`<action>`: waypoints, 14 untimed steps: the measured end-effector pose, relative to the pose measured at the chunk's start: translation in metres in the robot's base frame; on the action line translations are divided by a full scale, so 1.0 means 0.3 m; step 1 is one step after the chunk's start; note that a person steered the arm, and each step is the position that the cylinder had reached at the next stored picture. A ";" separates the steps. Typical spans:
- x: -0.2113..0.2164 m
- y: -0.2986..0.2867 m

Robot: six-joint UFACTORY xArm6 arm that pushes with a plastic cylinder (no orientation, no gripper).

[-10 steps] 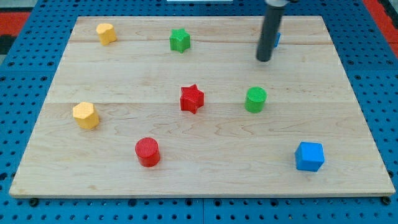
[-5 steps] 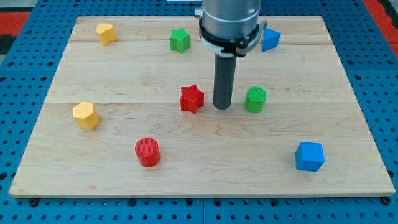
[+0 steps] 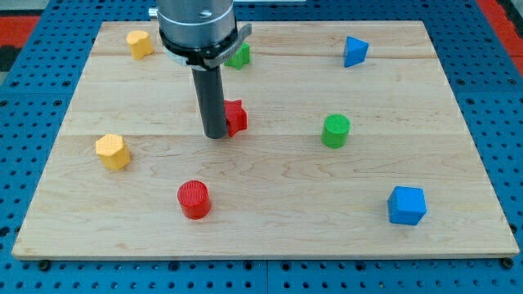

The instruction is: Slide the red star towards the top center

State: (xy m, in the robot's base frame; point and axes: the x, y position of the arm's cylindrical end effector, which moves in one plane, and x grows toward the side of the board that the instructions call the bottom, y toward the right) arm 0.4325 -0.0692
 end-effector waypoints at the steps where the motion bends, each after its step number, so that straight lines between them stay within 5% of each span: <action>1: -0.076 0.050; 3: -0.040 0.113; 10: -0.373 0.386; 12: -0.579 0.300; 14: -0.577 0.153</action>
